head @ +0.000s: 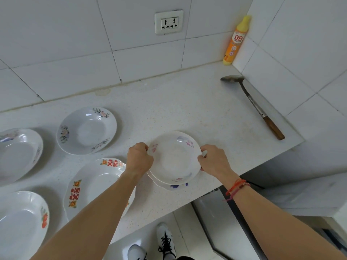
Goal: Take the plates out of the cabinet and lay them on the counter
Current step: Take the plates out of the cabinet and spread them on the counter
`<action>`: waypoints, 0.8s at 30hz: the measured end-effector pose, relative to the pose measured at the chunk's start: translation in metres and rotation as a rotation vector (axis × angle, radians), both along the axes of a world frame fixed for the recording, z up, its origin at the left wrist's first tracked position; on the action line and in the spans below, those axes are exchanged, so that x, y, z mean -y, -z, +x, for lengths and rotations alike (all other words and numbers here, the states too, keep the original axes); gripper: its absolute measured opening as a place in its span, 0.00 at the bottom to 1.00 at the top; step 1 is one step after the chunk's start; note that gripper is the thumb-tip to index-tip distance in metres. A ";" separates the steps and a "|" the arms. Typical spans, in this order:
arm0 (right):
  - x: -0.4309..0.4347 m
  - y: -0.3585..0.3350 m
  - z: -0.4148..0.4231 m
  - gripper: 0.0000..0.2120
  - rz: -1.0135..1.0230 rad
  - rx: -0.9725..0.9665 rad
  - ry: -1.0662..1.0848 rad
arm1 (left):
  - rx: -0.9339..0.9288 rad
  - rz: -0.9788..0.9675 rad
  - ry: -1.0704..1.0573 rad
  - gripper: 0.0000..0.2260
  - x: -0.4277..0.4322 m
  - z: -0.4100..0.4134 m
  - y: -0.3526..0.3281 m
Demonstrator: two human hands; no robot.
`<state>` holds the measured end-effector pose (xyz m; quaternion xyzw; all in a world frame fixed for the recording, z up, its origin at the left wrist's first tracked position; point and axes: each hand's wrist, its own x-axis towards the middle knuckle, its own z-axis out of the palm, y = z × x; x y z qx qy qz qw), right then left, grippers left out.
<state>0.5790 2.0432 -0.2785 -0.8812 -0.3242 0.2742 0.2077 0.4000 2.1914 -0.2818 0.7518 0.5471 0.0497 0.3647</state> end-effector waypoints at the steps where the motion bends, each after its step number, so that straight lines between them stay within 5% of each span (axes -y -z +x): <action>1: -0.003 -0.003 0.002 0.09 0.017 0.005 0.001 | 0.008 0.006 -0.008 0.10 -0.003 0.000 -0.001; 24: -0.173 -0.014 0.052 0.13 0.122 -0.021 -0.012 | 0.009 0.084 -0.113 0.06 -0.155 0.043 -0.005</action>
